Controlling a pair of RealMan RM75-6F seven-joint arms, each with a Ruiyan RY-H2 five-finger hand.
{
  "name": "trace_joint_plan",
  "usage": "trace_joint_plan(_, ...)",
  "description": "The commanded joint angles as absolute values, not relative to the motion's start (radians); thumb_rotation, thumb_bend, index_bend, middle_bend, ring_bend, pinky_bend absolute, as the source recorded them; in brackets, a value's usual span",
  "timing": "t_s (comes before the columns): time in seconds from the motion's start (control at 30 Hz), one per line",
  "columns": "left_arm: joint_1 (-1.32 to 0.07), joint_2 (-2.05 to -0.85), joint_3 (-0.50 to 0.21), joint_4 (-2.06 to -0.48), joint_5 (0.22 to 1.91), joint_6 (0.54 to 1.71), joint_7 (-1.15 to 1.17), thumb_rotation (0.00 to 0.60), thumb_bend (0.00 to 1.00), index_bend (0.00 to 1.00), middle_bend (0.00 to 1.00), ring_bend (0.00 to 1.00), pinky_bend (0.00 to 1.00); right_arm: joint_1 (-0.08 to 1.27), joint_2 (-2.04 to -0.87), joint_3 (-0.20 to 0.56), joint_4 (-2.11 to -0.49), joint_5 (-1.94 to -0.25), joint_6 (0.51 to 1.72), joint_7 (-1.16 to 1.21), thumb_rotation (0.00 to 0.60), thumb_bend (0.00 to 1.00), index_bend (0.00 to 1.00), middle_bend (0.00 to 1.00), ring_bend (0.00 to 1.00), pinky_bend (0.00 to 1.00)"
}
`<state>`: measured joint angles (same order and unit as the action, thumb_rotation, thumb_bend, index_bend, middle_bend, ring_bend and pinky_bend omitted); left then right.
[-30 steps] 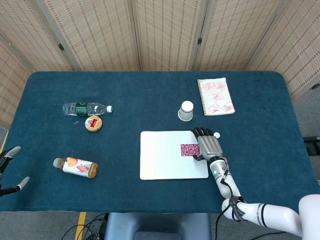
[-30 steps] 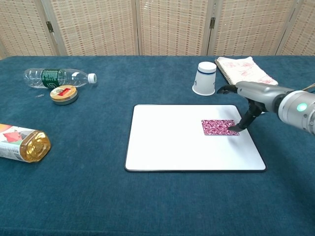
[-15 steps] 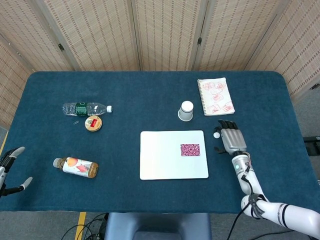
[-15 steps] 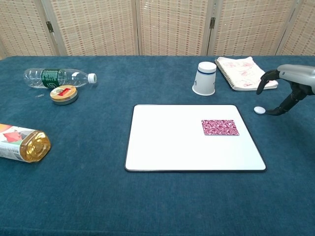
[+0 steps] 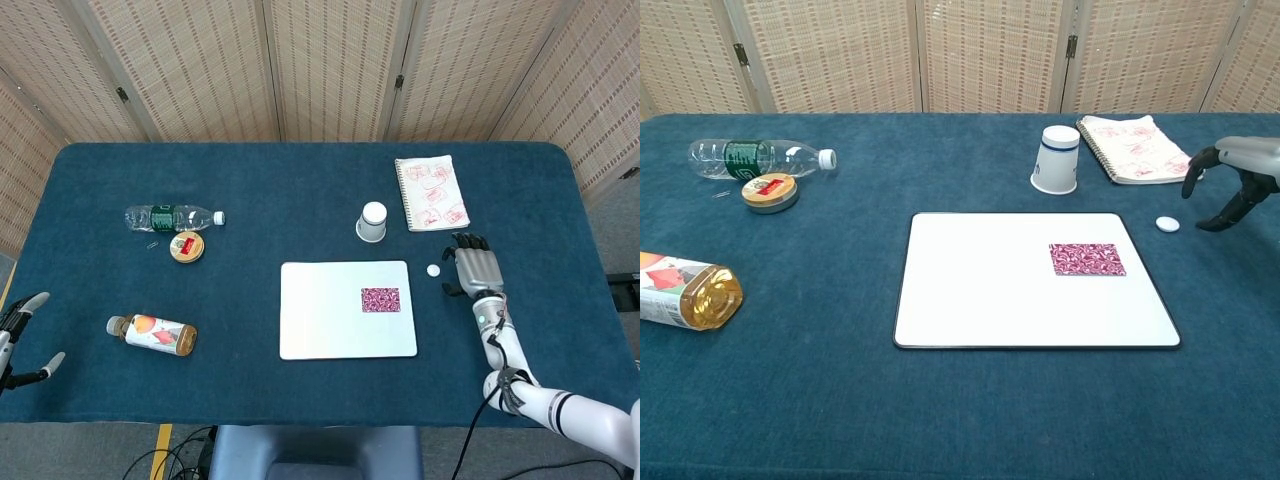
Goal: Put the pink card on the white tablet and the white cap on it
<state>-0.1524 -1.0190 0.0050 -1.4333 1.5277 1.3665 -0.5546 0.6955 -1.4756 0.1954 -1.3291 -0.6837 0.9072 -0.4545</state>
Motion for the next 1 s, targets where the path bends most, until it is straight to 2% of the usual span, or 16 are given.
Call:
trace_joint_plan(0.03, -0.153, -1.019, 0.004, -1.432, 1.527, 1.366, -0.557, 0.6, 0.34, 0.0, 0.1, 0.07, 0.23, 0.711, -1.494, 0.195, -1.298, -0.666, 0.884, -0.464, 0.6, 0.2, 0.38, 0.09, 0.0, 0.0)
trace_joint_plan(1.0, -0.16, -1.024, 0.0, -1.417, 1.512, 1.338, -0.57, 0.6, 0.34, 0.0, 0.1, 0.07, 0.23, 0.772, -1.56, 0.195, -1.146, -0.617, 0.764, -0.449, 0.6, 0.2, 0.42, 0.09, 0.0, 0.0)
